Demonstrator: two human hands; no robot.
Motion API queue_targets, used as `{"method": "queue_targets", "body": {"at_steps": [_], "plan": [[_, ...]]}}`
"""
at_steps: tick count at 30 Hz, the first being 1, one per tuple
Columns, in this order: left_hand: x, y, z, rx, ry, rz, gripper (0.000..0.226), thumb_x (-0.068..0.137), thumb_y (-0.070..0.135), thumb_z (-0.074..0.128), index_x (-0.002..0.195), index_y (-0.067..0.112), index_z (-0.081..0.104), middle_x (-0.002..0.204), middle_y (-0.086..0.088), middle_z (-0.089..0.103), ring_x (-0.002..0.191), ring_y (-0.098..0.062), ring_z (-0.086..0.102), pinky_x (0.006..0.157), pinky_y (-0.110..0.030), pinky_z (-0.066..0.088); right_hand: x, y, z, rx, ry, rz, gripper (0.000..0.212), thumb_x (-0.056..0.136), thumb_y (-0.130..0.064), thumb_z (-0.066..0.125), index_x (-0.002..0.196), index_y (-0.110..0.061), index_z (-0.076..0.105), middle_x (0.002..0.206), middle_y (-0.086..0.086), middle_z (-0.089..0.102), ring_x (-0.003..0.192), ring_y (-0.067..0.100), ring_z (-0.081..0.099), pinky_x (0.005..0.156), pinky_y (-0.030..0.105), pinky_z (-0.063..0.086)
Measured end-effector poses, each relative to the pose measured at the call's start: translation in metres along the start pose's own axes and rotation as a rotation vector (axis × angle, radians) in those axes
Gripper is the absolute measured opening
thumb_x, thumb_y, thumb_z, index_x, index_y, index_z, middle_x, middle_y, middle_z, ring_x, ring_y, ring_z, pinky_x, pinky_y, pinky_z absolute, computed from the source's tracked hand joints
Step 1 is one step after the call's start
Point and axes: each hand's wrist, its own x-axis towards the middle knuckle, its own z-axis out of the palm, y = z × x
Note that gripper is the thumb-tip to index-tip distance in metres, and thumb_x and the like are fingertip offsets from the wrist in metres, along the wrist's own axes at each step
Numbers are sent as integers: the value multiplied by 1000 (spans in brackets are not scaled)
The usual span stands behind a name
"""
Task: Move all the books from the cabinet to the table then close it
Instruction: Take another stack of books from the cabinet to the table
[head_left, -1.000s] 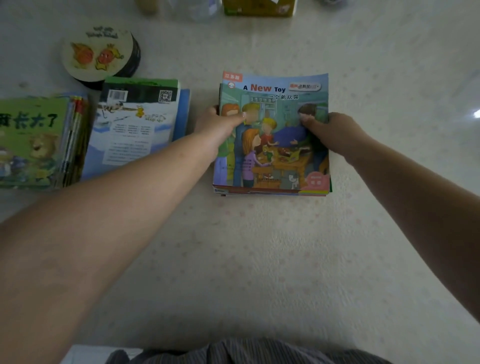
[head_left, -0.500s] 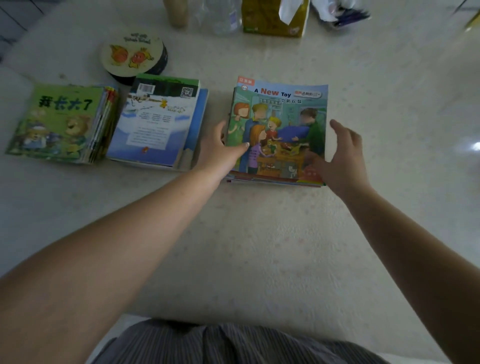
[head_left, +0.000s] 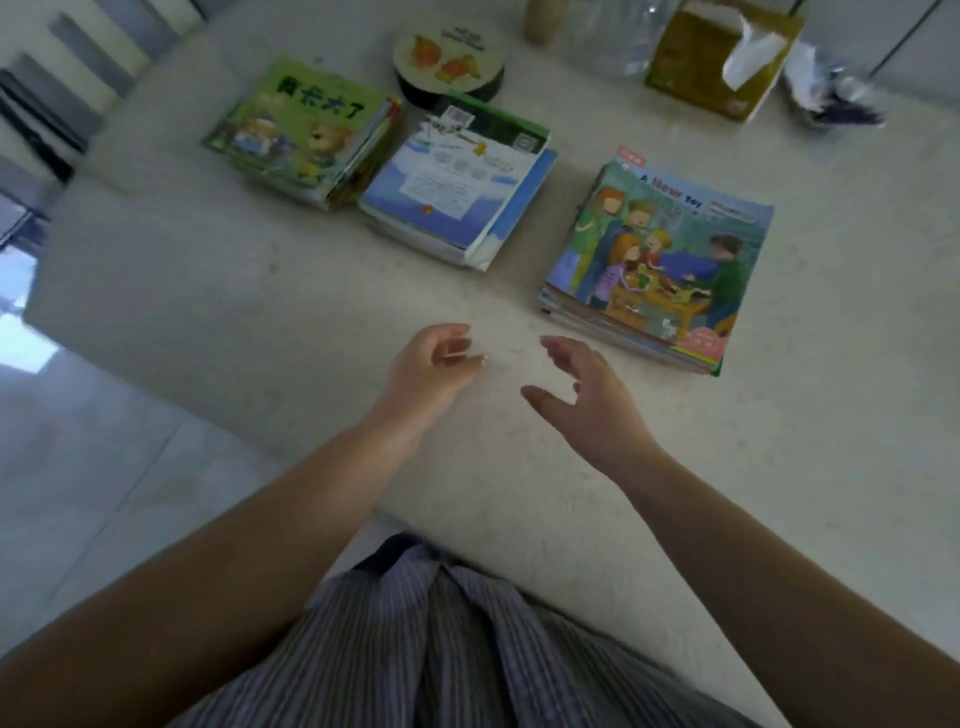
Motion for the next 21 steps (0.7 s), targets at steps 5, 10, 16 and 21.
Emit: {"method": "queue_targets", "body": {"at_steps": [5, 10, 16, 21], "plan": [[-51, -41, -50, -122, 96, -62, 40, 86, 9, 66, 123, 11, 54, 113, -4, 60, 87, -6, 58, 60, -9, 46, -30, -26, 42, -67, -127, -79, 57, 82, -34, 68, 133, -25, 46, 135, -2, 51, 125, 9, 48, 99, 22, 35], [-128, -88, -102, -190, 177, -76, 32, 87, 15, 65, 117, 18, 55, 110, 1, 60, 99, -13, 58, 71, -18, 46, -79, -52, 94, -56, -234, -133, 57, 82, -31, 68, 133, -26, 45, 136, -2, 50, 127, 9, 46, 99, 23, 33], [-232, -147, -160, -236, 303, -95, 27, 86, 22, 67, 111, 25, 55, 106, 7, 62, 104, -14, 60, 91, -31, 48, -158, -85, 162, -72, -351, -220, 55, 84, -29, 67, 133, -21, 45, 136, 2, 50, 128, 13, 46, 97, 23, 33], [-338, -206, -214, -291, 483, -112, 44, 87, 24, 66, 128, 18, 52, 118, 1, 60, 107, -15, 59, 93, -31, 48, -242, -121, 232, -94, -528, -357, 59, 84, -27, 67, 136, -18, 41, 137, 4, 49, 127, 13, 46, 95, 23, 35]]}}
